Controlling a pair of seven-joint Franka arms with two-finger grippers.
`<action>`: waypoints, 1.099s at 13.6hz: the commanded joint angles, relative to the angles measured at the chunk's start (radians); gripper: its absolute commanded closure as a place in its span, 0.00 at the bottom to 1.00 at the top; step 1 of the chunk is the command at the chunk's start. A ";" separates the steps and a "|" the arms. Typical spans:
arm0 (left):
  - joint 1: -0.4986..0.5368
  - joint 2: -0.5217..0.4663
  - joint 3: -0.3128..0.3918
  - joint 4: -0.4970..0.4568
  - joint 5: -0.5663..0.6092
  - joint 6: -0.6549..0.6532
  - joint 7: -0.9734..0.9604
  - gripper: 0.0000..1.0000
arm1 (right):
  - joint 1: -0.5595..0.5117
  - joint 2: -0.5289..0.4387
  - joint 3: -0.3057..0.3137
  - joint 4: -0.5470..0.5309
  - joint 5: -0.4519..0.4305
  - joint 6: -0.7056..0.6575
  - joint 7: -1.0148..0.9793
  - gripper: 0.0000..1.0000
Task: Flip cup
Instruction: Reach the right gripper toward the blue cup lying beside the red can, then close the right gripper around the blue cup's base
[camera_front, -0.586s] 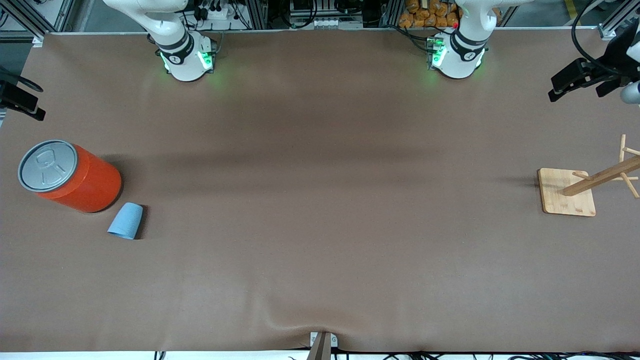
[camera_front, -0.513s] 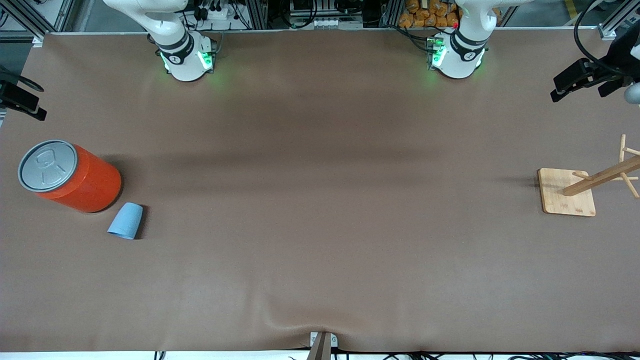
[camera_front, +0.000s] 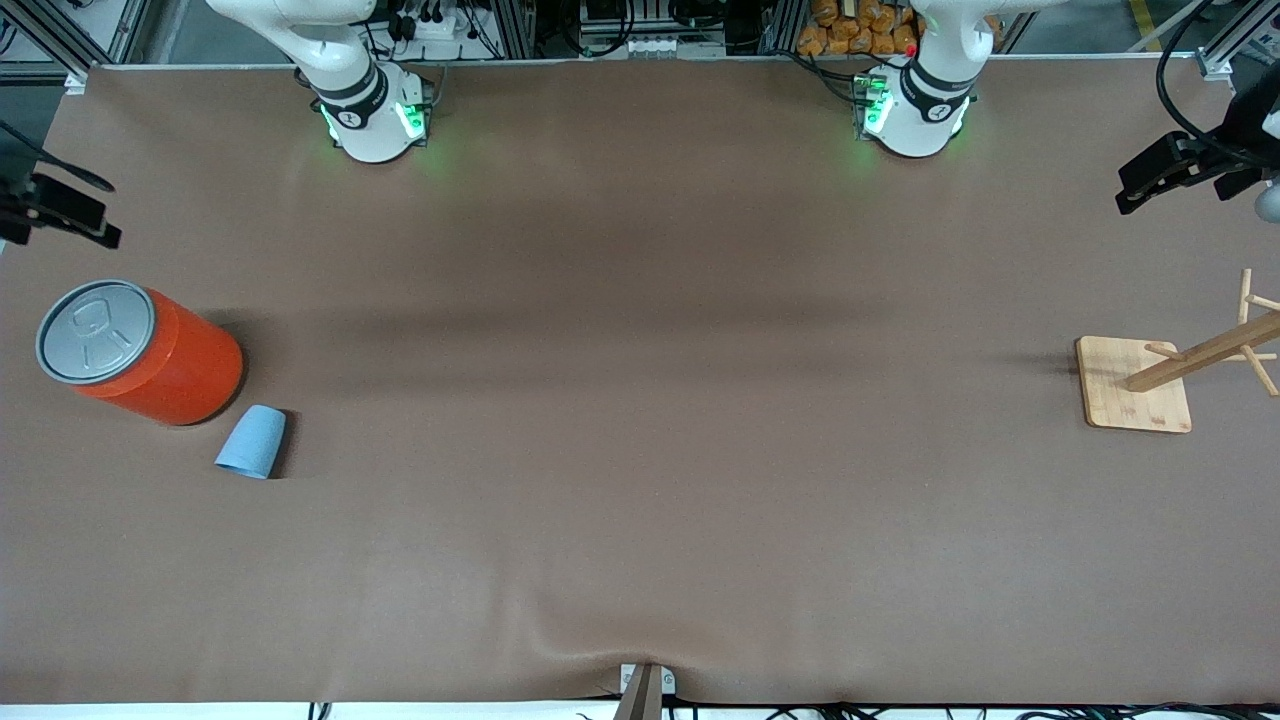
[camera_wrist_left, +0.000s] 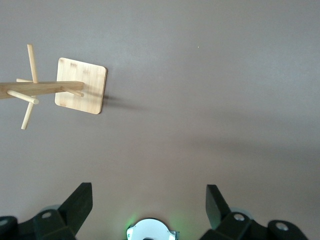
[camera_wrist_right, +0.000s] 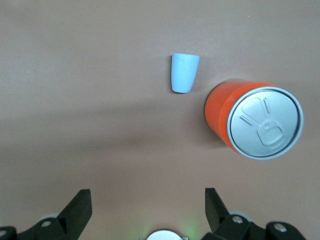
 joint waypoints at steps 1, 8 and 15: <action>0.006 0.021 -0.007 0.029 0.016 0.000 0.022 0.00 | -0.028 0.085 0.005 -0.056 0.003 0.050 -0.002 0.00; 0.006 0.015 -0.006 0.027 0.018 0.034 0.008 0.00 | -0.051 0.417 0.004 -0.048 -0.048 0.484 -0.005 0.00; 0.020 -0.046 0.008 0.027 0.018 -0.018 0.008 0.00 | -0.115 0.614 0.002 -0.059 -0.033 0.654 -0.085 0.00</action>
